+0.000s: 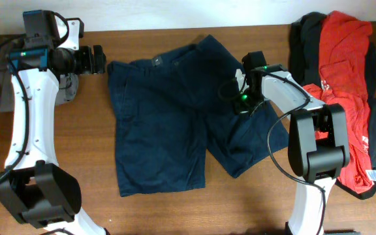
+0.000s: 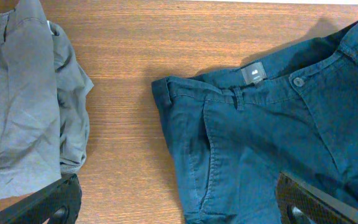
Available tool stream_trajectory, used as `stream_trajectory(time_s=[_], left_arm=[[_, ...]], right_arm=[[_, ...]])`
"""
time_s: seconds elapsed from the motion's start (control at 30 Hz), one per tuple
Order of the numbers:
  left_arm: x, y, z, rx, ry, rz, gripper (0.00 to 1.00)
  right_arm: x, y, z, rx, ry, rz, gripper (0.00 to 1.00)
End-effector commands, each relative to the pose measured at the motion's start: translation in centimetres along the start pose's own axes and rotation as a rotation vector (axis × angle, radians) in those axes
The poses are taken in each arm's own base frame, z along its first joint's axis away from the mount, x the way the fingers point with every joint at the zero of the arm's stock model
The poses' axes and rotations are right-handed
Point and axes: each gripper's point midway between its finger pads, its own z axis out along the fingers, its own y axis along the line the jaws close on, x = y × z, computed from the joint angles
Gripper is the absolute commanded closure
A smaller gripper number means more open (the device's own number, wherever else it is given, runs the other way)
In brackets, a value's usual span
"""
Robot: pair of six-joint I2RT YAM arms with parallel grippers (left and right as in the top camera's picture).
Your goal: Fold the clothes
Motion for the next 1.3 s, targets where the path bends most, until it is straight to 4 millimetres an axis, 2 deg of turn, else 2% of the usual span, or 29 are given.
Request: stream_trajectory(time_s=[0.0, 0.13, 0.27, 0.3, 0.37, 0.47, 0.53, 0.6, 0.63, 0.7, 0.73, 0.8, 0.87, 1.0, 1.13, 1.27], left_arm=[[0.5, 0.1, 1.5, 0.002, 0.027, 0.014, 0.01], [1.8, -0.3, 4.1, 0.016, 0.088, 0.016, 0.01], [3.0, -0.2, 6.3, 0.023, 0.139, 0.011, 0.01], [3.4, -0.2, 6.9, 0.025, 0.154, 0.008, 0.01], [3.9, -0.1, 7.8, 0.027, 0.172, 0.005, 0.01], [4.0, 0.0, 8.1, 0.026, 0.176, 0.004, 0.01], [3.9, 0.1, 8.2, 0.025, 0.172, 0.007, 0.01], [3.8, 0.1, 8.4, 0.026, 0.166, 0.023, 0.01], [3.7, 0.2, 8.7, 0.027, 0.162, 0.042, 0.01], [3.8, 0.4, 9.9, 0.029, 0.157, 0.068, 0.01], [3.8, 0.5, 10.7, 0.029, 0.154, 0.076, 0.01], [3.9, 0.8, 12.4, 0.029, 0.150, 0.080, 0.01], [4.1, 1.1, 14.6, 0.033, 0.140, 0.093, 0.01], [4.8, 1.0, 18.2, 0.068, 0.123, 0.142, 0.02], [5.6, 0.6, 20.6, 0.089, 0.121, 0.148, 0.02], [6.6, -0.1, 21.7, 0.107, 0.143, 0.152, 0.02]], right_arm=[[-0.2, -1.4, 1.6, 0.035, 0.001, 0.013, 0.96], [-2.0, -4.0, 2.7, 0.114, -0.064, 0.030, 0.96], [-4.6, -6.4, 3.8, 0.179, -0.168, 0.038, 0.96], [-6.4, -7.0, 4.2, 0.183, -0.240, 0.021, 0.96], [-8.6, -7.5, 4.4, 0.187, -0.333, 0.021, 0.96], [-11.2, -7.6, 3.7, 0.190, -0.444, 0.012, 0.96], [-13.2, -7.4, 2.3, 0.190, -0.514, 0.006, 0.95], [-14.3, -7.0, 0.7, 0.178, -0.526, 0.002, 0.84], [-14.8, -6.5, -0.5, 0.161, -0.514, -0.005, 0.69], [-15.1, -5.0, -3.6, 0.102, -0.468, -0.015, 0.41], [-15.1, -4.3, -5.0, 0.072, -0.443, -0.018, 0.32], [-14.9, -3.3, -7.2, 0.039, -0.405, -0.019, 0.23], [-14.1, -2.3, -10.1, 0.018, -0.354, -0.017, 0.21], [-12.9, -1.1, -13.4, 0.014, -0.307, -0.025, 0.20], [-12.8, 0.1, -14.9, 0.010, -0.312, -0.042, 0.20], [-12.8, 0.7, -15.0, 0.007, -0.315, -0.052, 0.20]])
